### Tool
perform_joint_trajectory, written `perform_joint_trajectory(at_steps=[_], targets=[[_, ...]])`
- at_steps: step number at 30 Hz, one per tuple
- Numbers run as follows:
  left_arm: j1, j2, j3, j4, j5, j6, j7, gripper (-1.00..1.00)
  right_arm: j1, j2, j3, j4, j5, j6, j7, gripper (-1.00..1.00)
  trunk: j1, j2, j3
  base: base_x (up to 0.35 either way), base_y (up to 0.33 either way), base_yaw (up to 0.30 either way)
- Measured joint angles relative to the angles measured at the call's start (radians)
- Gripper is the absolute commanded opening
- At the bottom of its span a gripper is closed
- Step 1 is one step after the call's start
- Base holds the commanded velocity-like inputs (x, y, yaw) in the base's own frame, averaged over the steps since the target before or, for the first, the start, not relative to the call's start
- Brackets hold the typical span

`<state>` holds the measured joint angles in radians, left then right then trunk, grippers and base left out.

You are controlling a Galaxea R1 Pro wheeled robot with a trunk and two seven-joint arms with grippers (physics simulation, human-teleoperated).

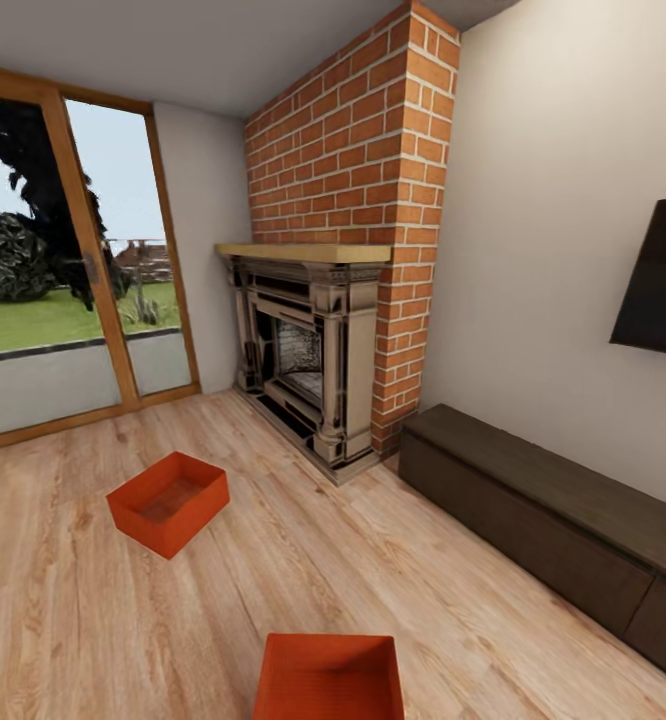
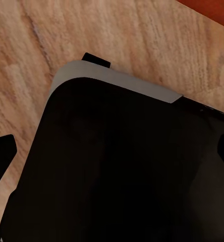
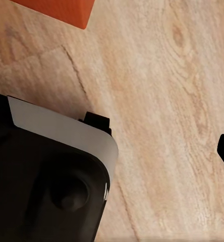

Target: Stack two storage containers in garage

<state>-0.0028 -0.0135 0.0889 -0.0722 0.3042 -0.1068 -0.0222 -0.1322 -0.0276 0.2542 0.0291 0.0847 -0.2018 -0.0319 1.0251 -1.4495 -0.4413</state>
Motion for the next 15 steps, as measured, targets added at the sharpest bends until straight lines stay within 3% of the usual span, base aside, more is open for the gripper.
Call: perform_joint_trajectory(at_steps=[15], targets=[[0.000, 0.000, 0.001, -0.001, 0.002, 0.000, 0.000, 1.00, 0.000, 0.001, -0.001, 0.000, 0.000, 0.000, 0.000, 1.00, 0.000, 0.000, 0.000, 0.000, 0.000, -0.005]])
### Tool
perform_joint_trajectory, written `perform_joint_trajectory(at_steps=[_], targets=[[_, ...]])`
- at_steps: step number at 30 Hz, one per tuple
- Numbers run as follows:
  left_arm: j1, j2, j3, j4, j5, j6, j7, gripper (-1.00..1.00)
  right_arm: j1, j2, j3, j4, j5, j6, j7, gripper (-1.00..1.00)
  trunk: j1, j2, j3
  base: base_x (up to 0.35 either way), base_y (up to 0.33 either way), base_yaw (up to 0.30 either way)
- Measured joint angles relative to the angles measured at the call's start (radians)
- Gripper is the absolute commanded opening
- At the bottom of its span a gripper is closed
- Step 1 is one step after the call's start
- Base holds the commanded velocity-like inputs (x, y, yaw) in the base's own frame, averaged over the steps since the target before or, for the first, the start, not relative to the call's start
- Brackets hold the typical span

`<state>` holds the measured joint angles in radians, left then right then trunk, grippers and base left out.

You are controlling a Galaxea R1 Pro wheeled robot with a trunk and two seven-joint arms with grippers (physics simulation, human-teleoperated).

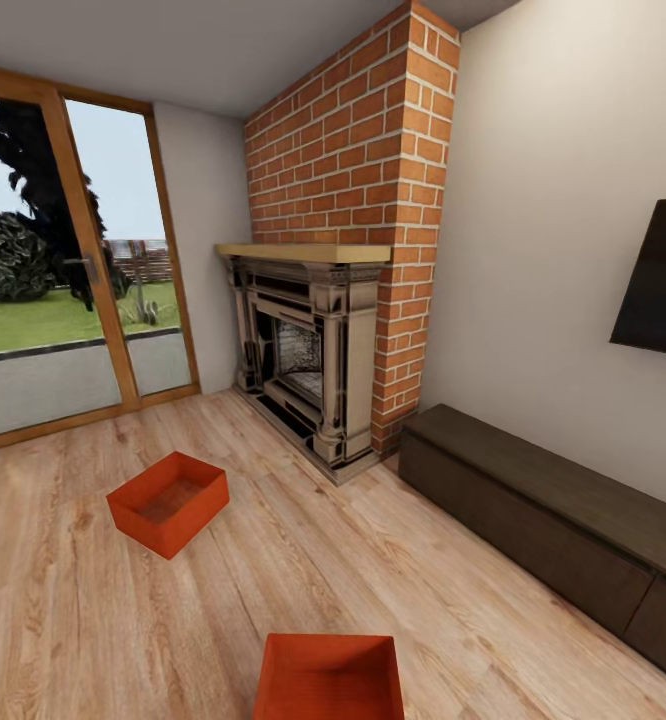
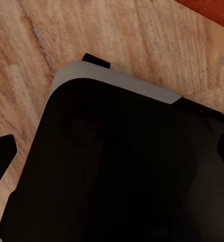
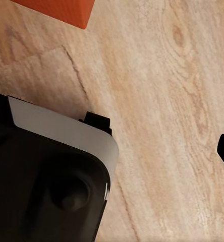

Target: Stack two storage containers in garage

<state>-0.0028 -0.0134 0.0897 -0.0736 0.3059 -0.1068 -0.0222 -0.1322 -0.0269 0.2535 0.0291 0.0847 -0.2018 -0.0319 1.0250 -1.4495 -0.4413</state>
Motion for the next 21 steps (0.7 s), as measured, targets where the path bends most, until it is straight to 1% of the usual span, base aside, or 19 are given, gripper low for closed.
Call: perform_joint_trajectory(at_steps=[15, 21], targets=[[0.000, 0.000, 0.001, -0.001, 0.002, 0.000, 0.000, 1.00, 0.000, 0.001, 0.000, 0.000, 0.000, 0.006, 0.000, 1.00, 0.000, 0.000, 0.000, 0.000, 0.000, 0.000], [0.000, 0.000, 0.001, -0.001, 0.002, 0.000, 0.001, 1.00, 0.000, 0.002, 0.000, 0.000, 0.000, 0.006, 0.000, 1.00, 0.000, 0.000, 0.000, 0.000, 0.095, 0.000]])
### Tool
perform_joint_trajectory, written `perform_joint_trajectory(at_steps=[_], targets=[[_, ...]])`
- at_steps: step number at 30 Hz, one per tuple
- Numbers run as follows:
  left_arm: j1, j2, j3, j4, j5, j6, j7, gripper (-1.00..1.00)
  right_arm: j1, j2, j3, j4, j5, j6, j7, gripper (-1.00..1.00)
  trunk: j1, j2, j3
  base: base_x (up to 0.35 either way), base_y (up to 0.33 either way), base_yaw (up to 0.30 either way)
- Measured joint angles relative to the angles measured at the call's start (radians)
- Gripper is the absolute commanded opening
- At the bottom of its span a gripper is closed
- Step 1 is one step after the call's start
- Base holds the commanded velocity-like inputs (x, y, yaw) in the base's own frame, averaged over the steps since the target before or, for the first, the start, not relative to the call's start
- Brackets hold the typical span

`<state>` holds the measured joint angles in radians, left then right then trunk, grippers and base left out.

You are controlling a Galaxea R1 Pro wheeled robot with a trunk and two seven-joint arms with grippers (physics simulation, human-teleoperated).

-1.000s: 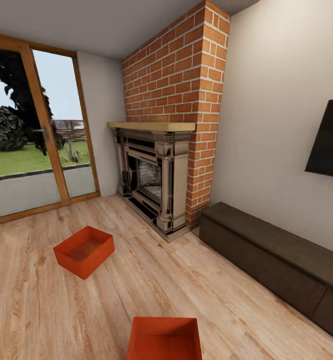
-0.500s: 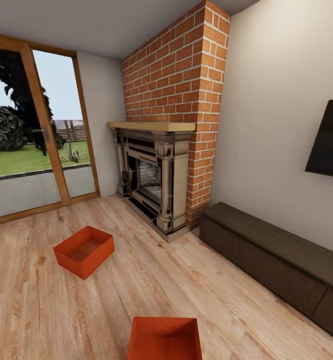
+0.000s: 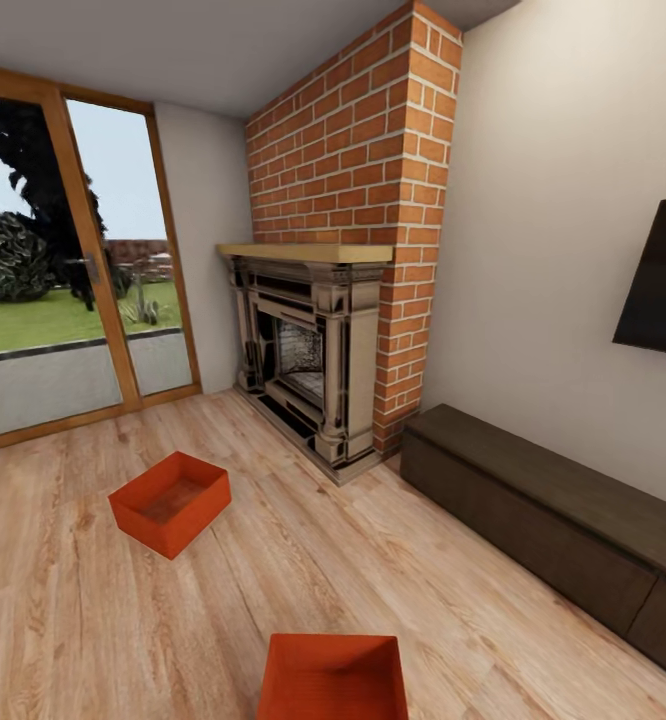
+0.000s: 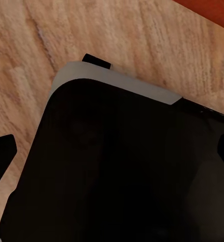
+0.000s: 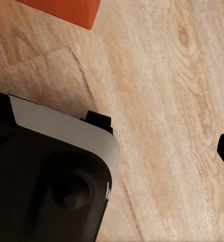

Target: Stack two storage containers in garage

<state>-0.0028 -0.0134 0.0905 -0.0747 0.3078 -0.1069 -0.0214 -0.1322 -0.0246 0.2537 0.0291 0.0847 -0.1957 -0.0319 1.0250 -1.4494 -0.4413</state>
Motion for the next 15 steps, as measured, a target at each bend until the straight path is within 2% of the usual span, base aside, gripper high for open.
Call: perform_joint_trajectory(at_steps=[15], targets=[[0.000, 0.000, 0.000, -0.001, 0.000, 0.000, 0.000, 1.00, 0.000, 0.000, 0.000, 0.000, 0.000, 0.001, 0.000, 1.00, 0.000, 0.000, -0.002, 0.000, 0.009, 0.000]])
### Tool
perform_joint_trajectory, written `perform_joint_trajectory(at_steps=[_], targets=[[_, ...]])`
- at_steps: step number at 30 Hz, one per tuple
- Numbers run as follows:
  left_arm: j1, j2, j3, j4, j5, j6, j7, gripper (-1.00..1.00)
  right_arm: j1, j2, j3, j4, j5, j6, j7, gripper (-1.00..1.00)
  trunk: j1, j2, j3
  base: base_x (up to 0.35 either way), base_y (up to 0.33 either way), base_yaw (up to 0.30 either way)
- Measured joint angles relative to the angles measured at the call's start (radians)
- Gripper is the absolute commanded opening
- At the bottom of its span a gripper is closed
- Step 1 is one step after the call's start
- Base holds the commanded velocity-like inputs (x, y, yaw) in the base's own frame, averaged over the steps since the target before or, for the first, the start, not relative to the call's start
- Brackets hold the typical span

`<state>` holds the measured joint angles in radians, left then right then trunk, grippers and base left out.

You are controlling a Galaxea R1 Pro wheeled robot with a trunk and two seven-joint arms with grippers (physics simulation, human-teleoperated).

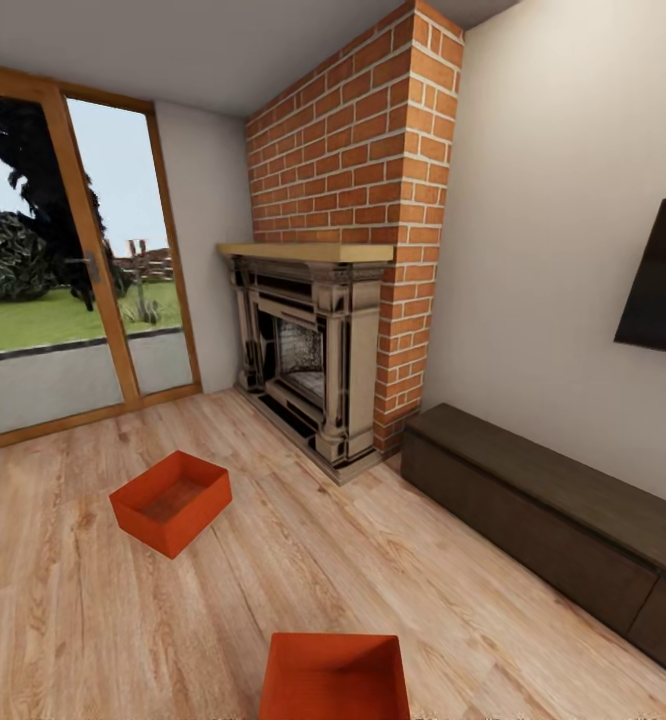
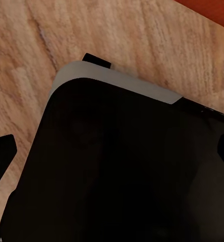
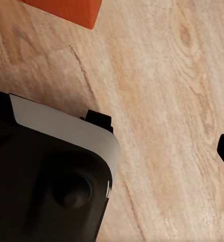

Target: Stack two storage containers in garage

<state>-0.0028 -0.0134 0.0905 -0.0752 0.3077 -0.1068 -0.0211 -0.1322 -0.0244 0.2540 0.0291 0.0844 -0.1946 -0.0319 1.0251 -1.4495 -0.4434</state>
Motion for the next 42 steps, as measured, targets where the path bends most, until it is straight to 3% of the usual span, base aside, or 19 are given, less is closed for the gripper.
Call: perform_joint_trajectory(at_steps=[42], targets=[[0.000, 0.017, -0.002, -0.012, -0.003, -0.002, -0.001, 1.00, 0.000, -0.005, 0.005, 0.001, 0.003, 0.010, 0.012, 1.00, 0.000, 0.000, -0.067, 0.000, 0.000, 0.000]])
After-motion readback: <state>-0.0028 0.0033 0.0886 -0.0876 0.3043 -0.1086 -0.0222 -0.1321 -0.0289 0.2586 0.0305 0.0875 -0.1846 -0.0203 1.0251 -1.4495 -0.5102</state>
